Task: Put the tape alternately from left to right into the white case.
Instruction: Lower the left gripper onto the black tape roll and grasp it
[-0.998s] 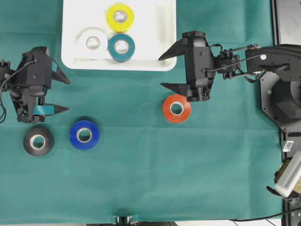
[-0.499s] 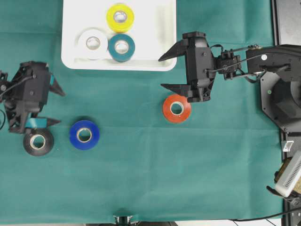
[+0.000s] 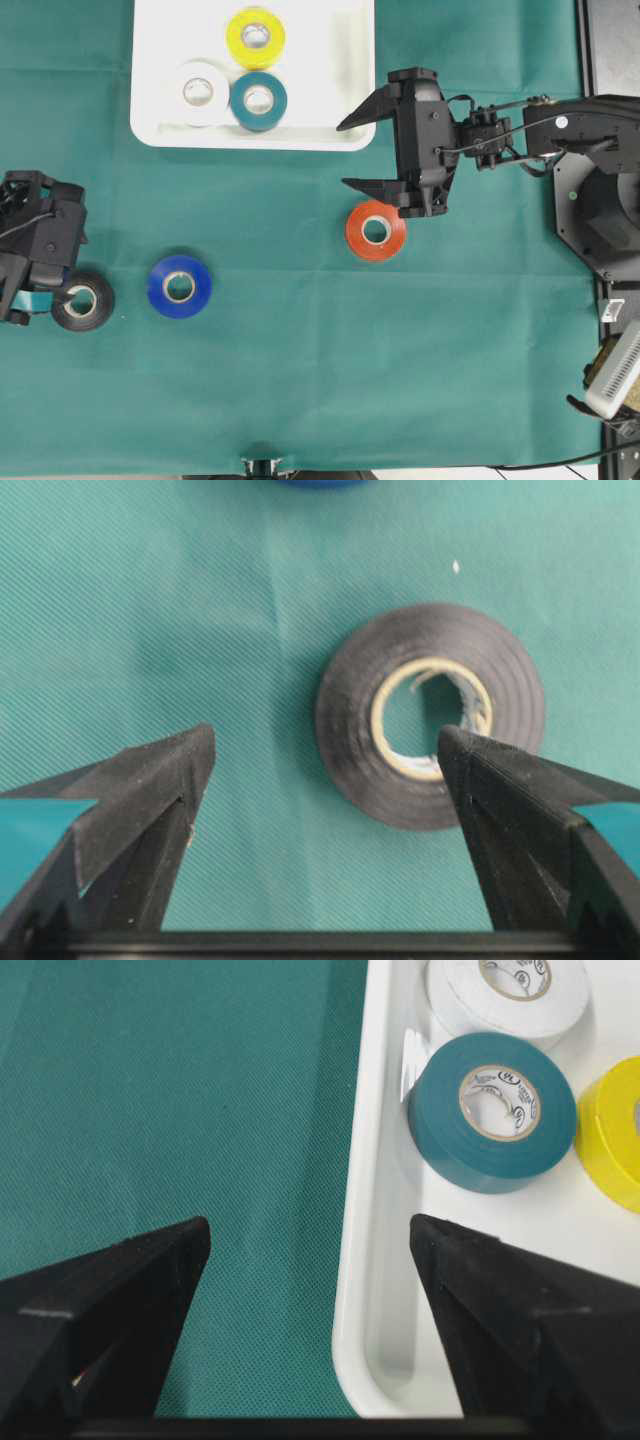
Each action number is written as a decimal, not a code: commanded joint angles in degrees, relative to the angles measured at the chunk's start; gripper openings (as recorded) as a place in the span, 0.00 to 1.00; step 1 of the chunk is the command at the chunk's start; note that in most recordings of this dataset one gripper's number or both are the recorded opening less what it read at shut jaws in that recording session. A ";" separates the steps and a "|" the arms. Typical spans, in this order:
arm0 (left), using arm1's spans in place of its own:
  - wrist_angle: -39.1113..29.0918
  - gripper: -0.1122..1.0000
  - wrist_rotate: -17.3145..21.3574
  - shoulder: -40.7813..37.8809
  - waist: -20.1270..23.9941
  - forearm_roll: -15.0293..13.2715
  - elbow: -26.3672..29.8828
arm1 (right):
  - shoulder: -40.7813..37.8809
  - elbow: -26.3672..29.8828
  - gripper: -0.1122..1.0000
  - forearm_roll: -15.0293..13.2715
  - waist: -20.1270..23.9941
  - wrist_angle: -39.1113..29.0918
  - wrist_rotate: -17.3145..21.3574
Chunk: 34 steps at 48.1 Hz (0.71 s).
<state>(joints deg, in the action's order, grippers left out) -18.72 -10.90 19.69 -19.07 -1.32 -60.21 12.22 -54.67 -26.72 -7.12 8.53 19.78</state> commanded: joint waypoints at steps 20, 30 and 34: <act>2.99 0.97 0.00 -1.67 -0.79 -0.18 0.44 | 0.79 0.70 0.89 0.18 0.18 0.26 0.09; 6.77 0.97 0.09 -4.57 -0.79 -0.18 0.35 | 0.79 0.53 0.89 0.18 0.18 0.26 0.09; 7.47 0.97 0.09 -6.06 -0.79 -0.18 0.35 | 0.79 0.44 0.89 0.18 0.18 0.18 0.09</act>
<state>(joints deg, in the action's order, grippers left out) -12.13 -10.90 14.24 -19.69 -1.41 -60.29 12.22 -54.67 -26.63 -7.12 8.44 19.78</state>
